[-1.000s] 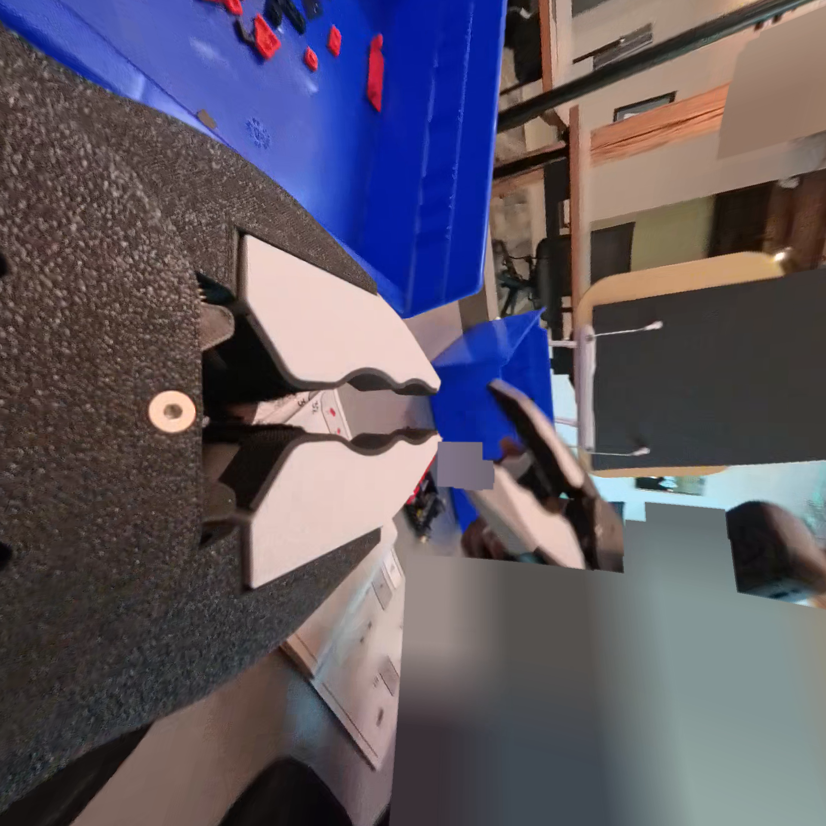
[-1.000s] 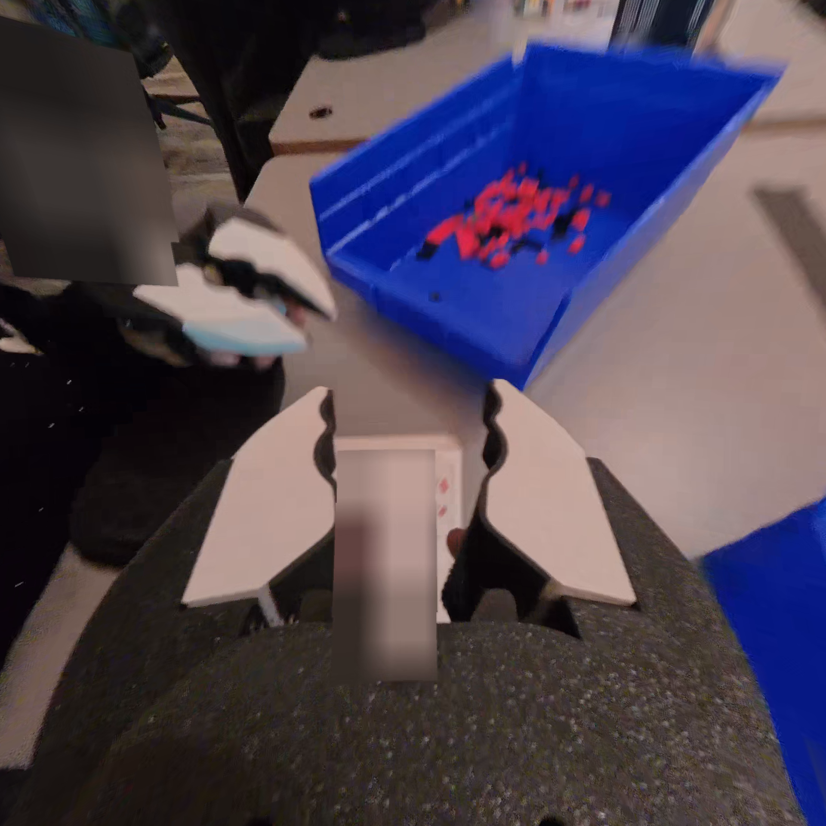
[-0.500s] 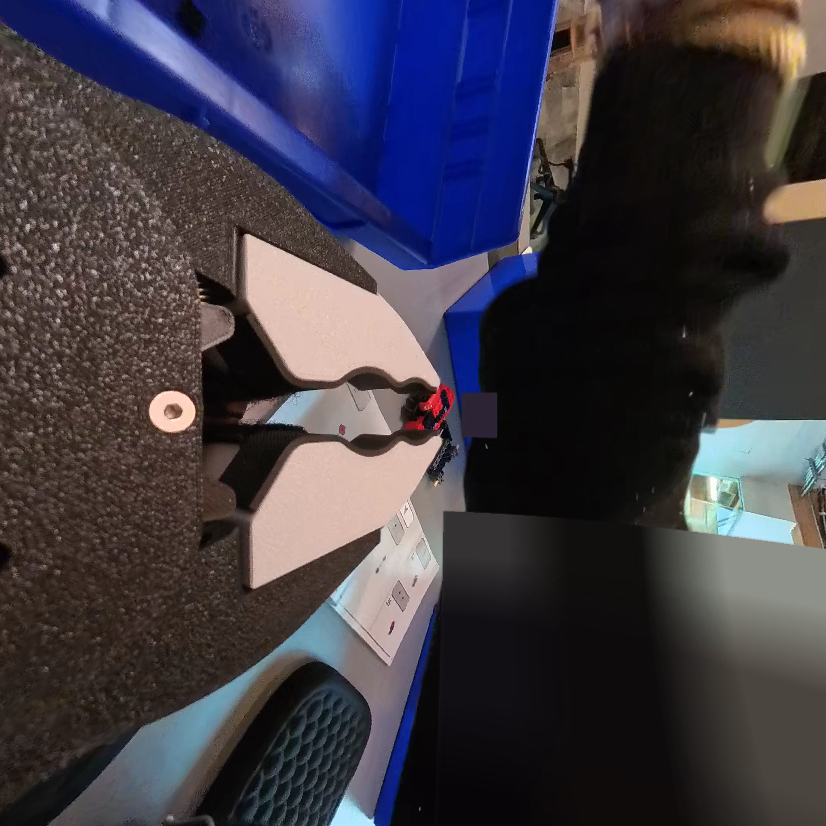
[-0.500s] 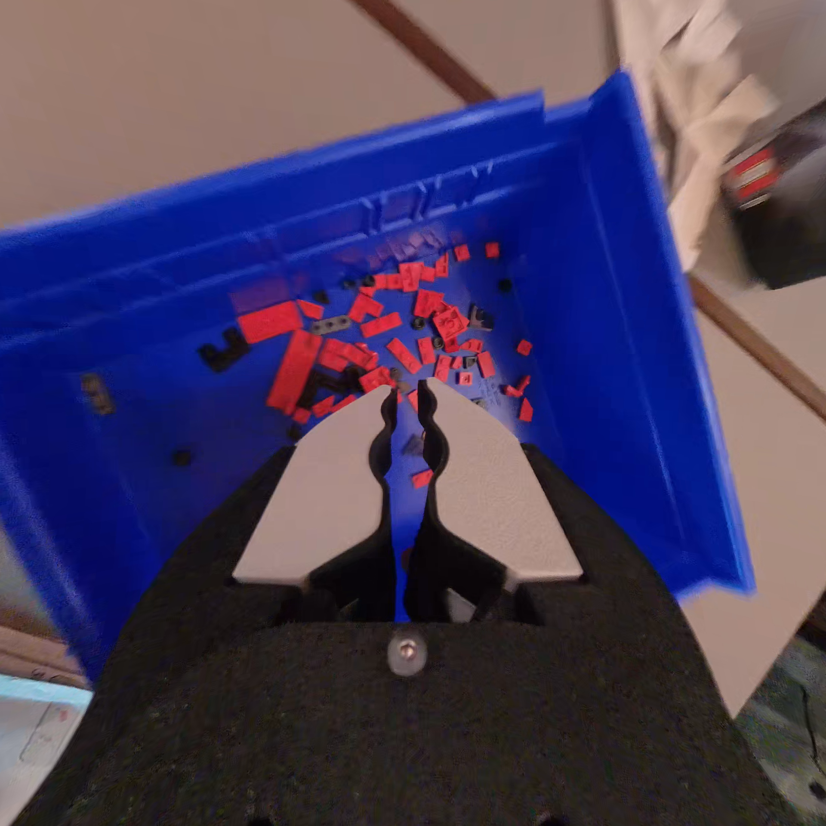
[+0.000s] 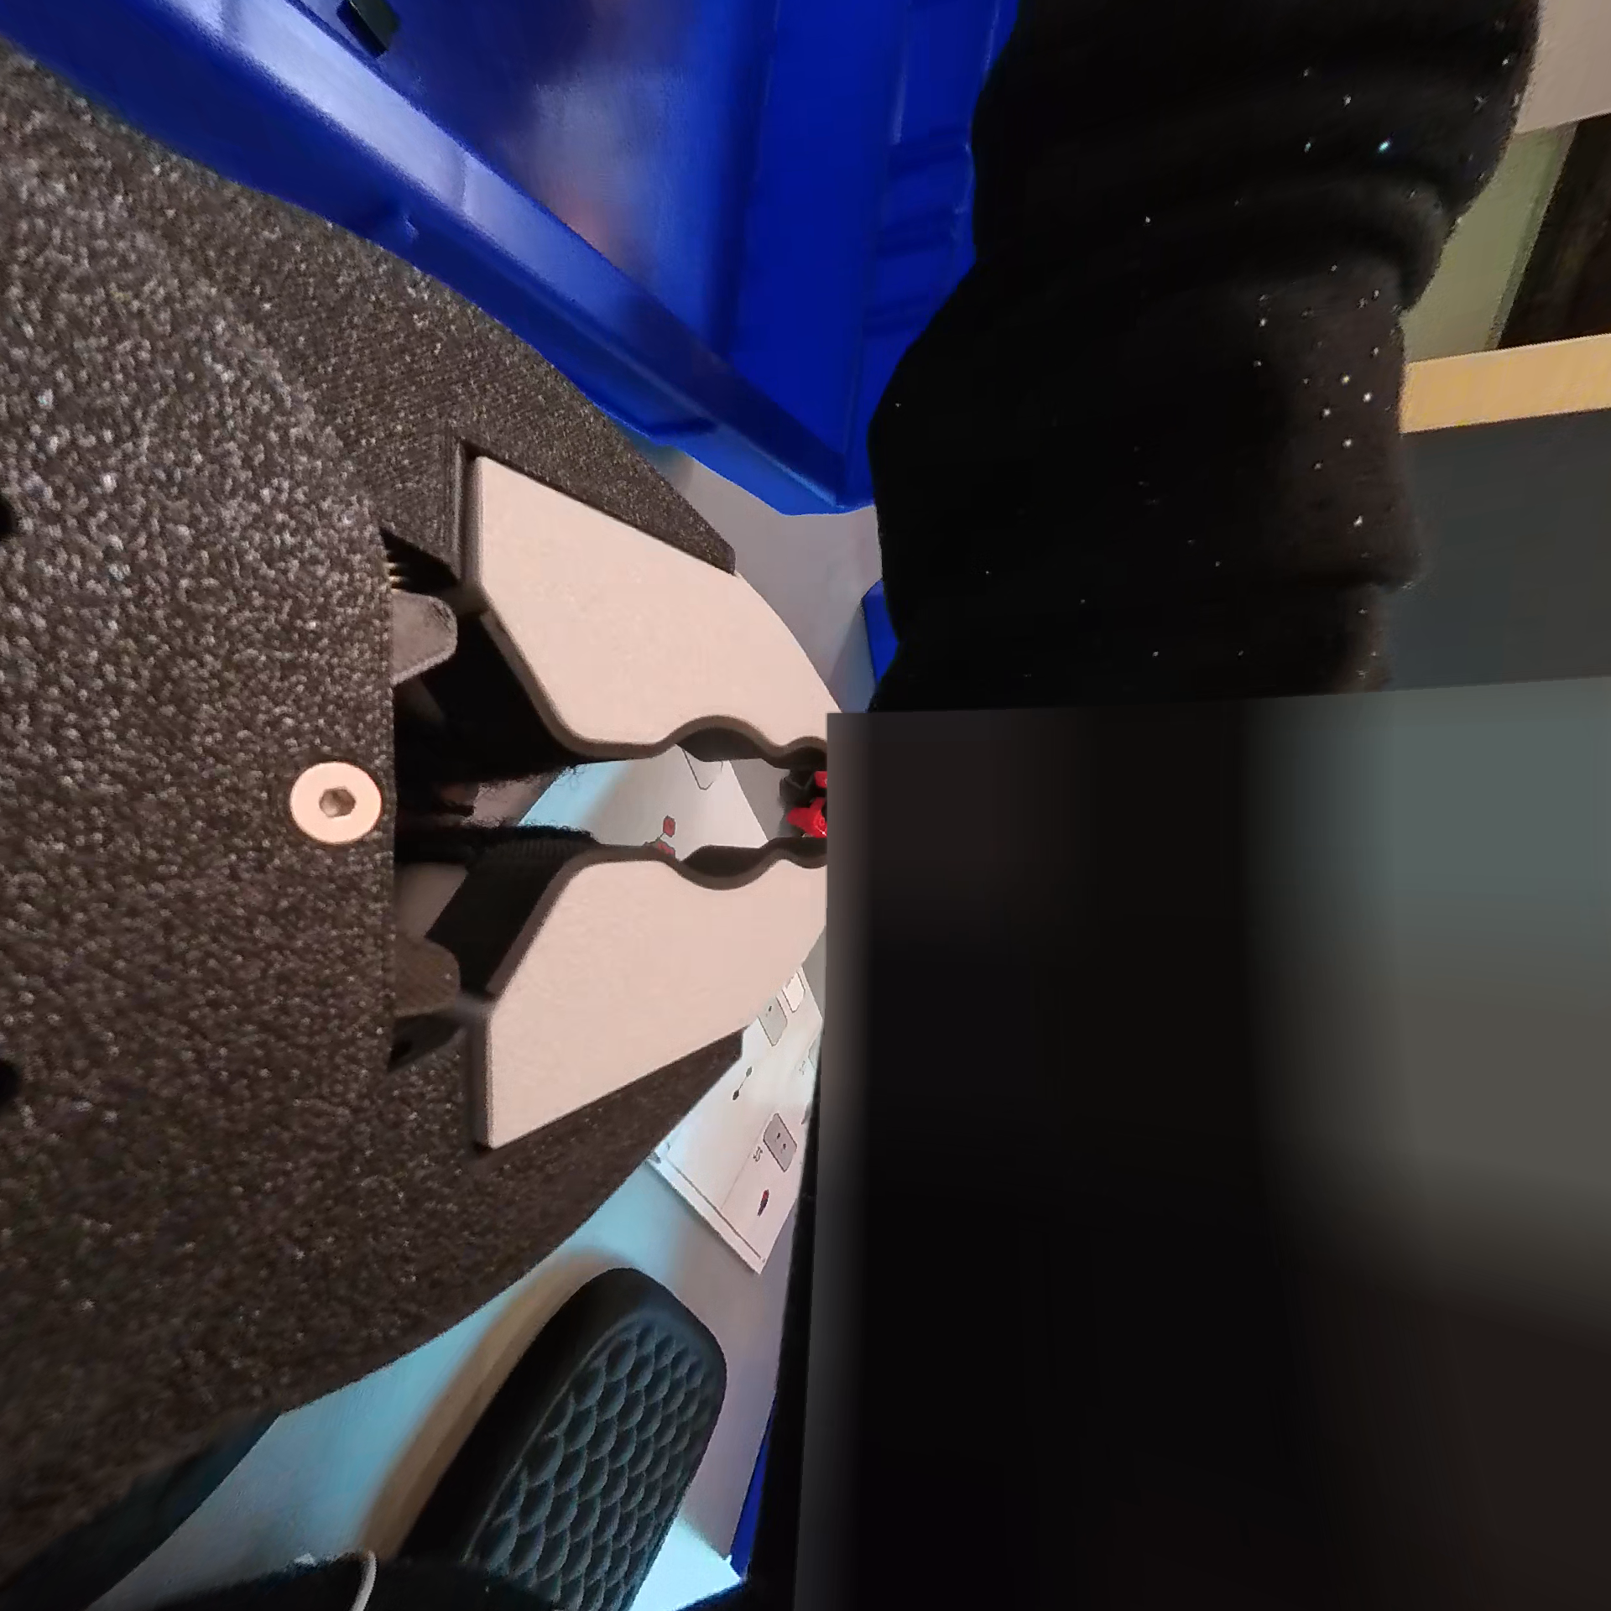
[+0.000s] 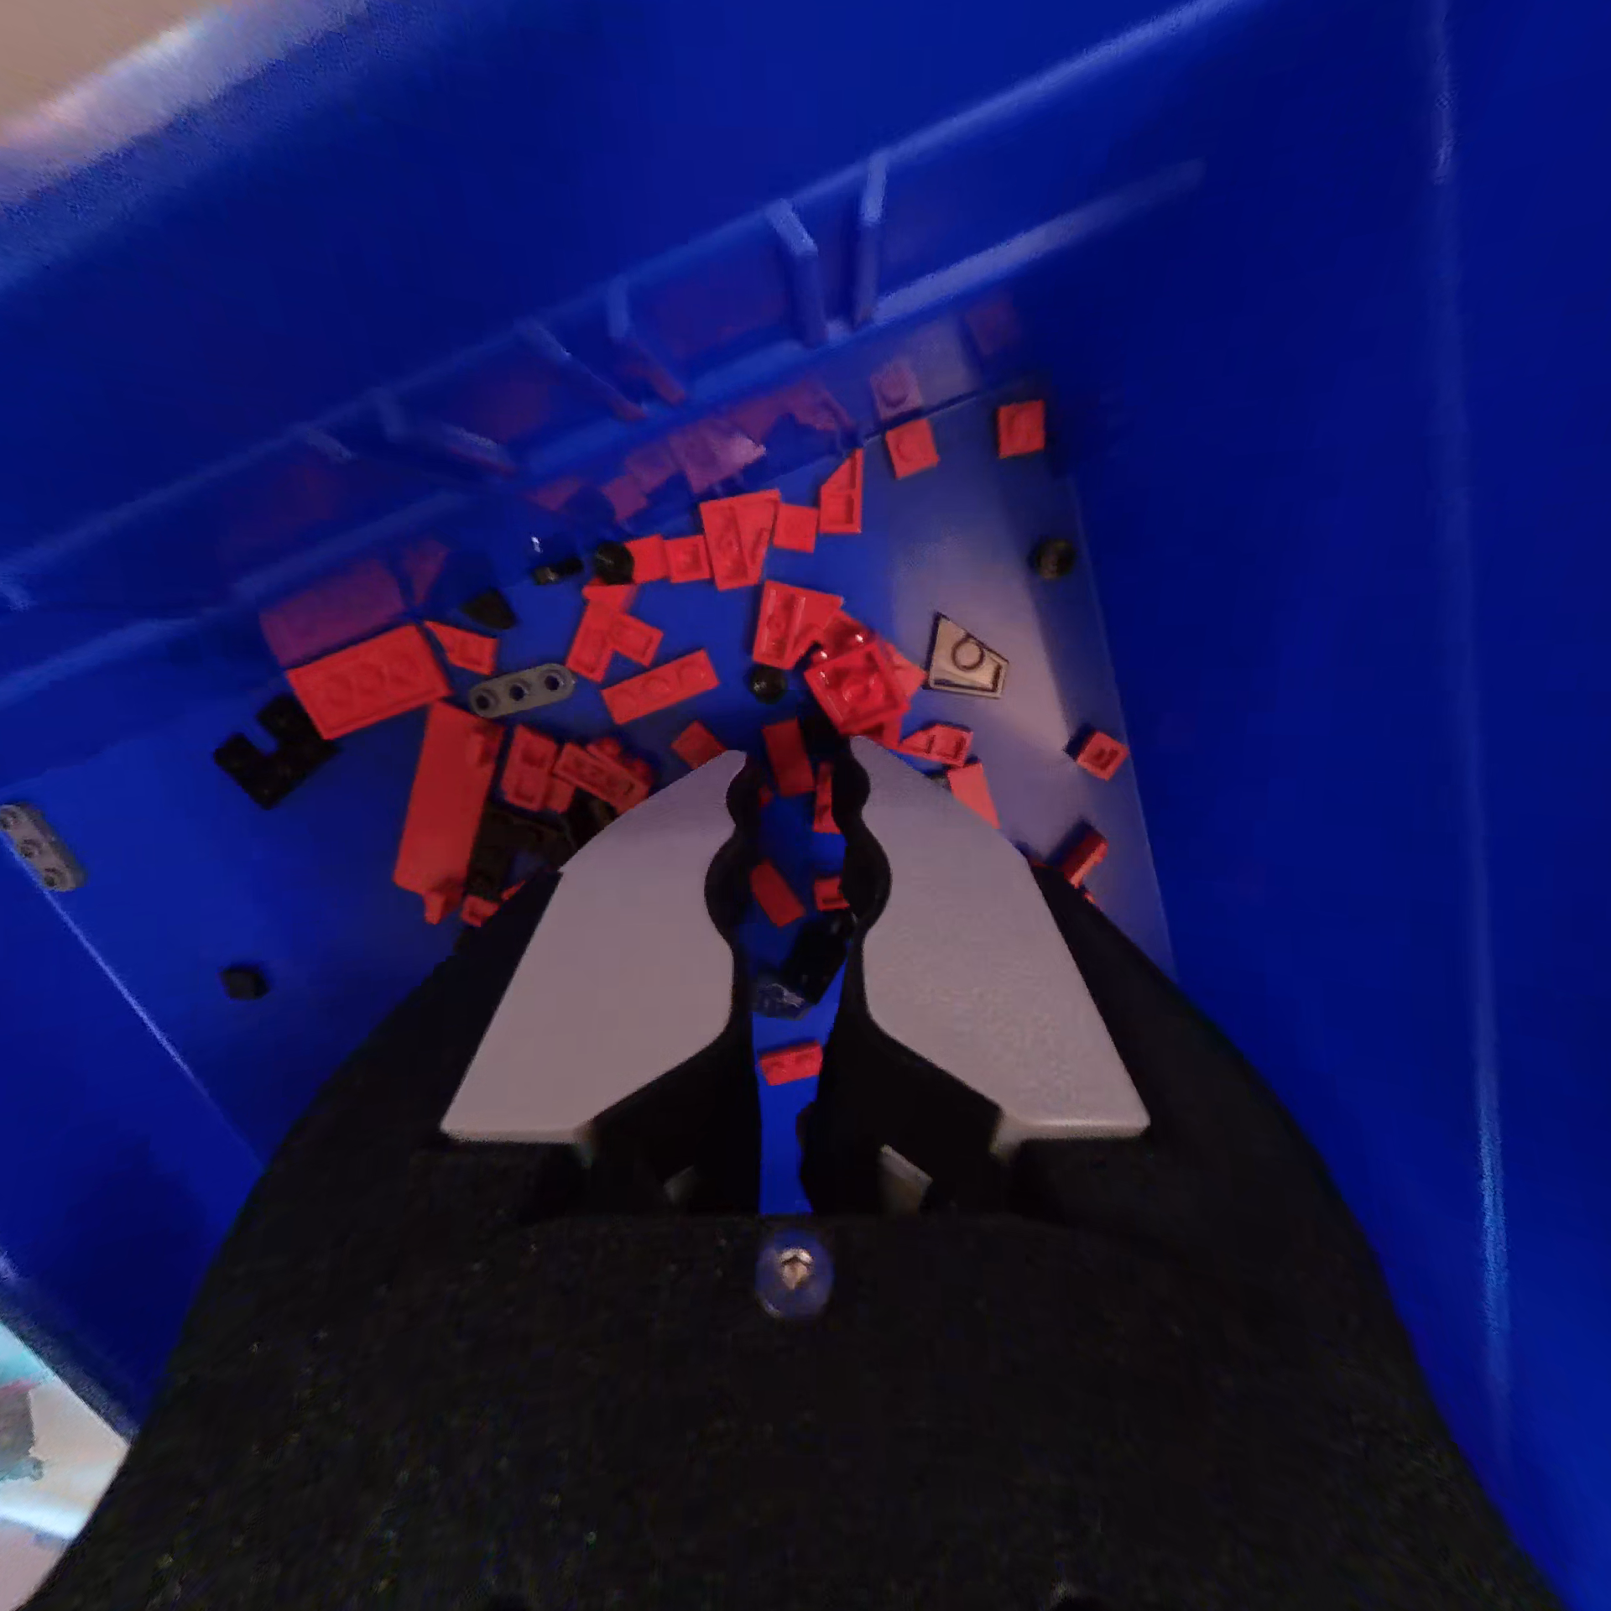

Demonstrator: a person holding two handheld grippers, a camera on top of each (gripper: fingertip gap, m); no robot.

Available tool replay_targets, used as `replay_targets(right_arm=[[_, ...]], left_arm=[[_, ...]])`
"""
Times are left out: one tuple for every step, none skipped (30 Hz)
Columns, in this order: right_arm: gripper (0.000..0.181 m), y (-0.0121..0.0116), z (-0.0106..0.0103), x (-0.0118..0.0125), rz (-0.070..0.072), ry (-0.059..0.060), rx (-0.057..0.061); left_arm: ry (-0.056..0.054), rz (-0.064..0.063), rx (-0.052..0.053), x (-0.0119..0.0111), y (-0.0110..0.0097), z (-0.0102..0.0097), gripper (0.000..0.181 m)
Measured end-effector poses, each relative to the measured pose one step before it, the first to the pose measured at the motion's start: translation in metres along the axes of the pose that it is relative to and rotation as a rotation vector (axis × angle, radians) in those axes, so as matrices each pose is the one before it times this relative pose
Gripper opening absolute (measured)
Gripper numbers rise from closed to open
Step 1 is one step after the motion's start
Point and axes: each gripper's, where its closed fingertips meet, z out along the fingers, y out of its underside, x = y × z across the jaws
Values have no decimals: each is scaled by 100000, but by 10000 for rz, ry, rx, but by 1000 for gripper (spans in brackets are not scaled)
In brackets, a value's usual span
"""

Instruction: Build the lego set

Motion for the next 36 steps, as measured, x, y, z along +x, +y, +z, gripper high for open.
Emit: replay_targets(right_arm=[[16, 17, 70, -66, 118, -48, -55], [16, -43, 39, 130, 90, 94, 7], [15, 350, 240, 147, -60, 155, -233], [13, -128, -14, -71, -120, 39, 87], [9, 22, 18, -256, -30, -103, -41], [9, -10, -37, -10, -51, 49, -21], [8, 118, -71, 0, -157, 93, -66], [8, 181, -225, 83, -130, 201, -60], [8, -81, -625, -88, -13, 148, 202], [8, -296, -1173, -364, 132, 58, 422], [8, -419, -1669, -768, 156, -28, 554], [7, -403, -2065, -1079, 102, -3, 621], [7, -232, -2334, -1394, 49, 33, 571], [8, 77, -2435, -1710, 19, 25, 464], [7, 457, -2388, -1919, 19, 43, 348], [8, 921, -2232, -2007, 43, 75, 192], [8, 1452, -1973, -1965, 111, 119, 17], [7, 2015, -1677, -1741, 250, 217, -189], [7, 2499, -1297, -1470, 377, 275, -332], [7, 2793, -824, -1225, 506, 261, -391], [7, 2912, -241, -962, 630, 190, -417], [7, 2806, 421, -572, 726, 160, -445], [8, 2496, 1024, -164, 717, 142, -410], [8, 1855, 1427, 113, 626, 87, -226], [8, 1317, 1540, 67, 553, -110, -128], [8, 828, 1464, 129, 457, -160, -28], [8, 653, 1259, 427, 301, 9, -96], [8, 482, 1021, 618, 109, 187, -115], [7, 251, 854, 475, -20, 146, -60], [8, 114, 685, 99, -47, -66, -40], [8, 20, 525, -27, 13, -132, -28], [9, 48, 414, 59, -6, -44, -81], [15, 108, 310, 119, -84, 45, -126], [17, -77, 72, 41, -129, 10, 31], [19, -195, -107, -3, -90, -10, 153], [19, -77, -101, -22, -27, -27, 87]], left_arm=[[1, -17, -3, -18, 8, -4, 14], [-7, -13, -5, -20, 3, 6, 14], [-4, -8, -10, -10, 13, 12, 14], [3, -2, -15, -6, 19, 19, 14], [-1, 5, -15, 3, 22, 20, 14], [-7, 7, -13, 4, 21, 12, 14], [-7, 4, -12, -3, 18, 12, 14], [-5, -2, -9, -15, 11, 3, 14], [-4, -2, 1, -4, -2, 1, 14], [-3, 1, 14, -3, -18, -10, 14], [-1, -3, 17, 2, -23, -18, 14], [5, -13, 19, -13, -31, -7, 14], [5, -29, 26, -22, -35, -24, 14], [3, -49, 29, -40, -44, -23, 14], [7, -60, 31, -48, -42, -33, 14], [2, -56, 40, -46, -62, -26, 14], [-10, -44, 43, -51, -54, -44, 14], [-6, -26, 34, -38, -47, -29, 14], [-1, -5, 22, -6, -32, -15, 14], [-8, 9, 16, 6, -28, -7, 14], [-11, 8, 4, -10, -3, 3, 14], [-4, -4, -16, -11, 12, 19, 14], [1, -14, -30, -9, 30, 38, 14], [-3, -13, -42, -28, 53, 49, 14], [-3, -2, -57, -3, 61, 60, 14], [3, 17, -63, 19, 84, 56, 14], [2, 41, -46, 42, 58, 41, 14], [-7, 58, -14, 43, 8, 15, 14], [-4, 52, 7, 38, -4, -1, 14], [6, 28, 9, 29, -14, -2, 14], [7, 1, -2, 10, -7, 9, 14], [9, -19, -18, -6, 20, 26, 14], [13, -26, -33, -18, 46, 34, 14], [14, -20, -35, 0, 43, 33, 14], [12, -5, -22, 7, 28, 24, 14], [5, 10, 1, 12, -9, 2, 14]])
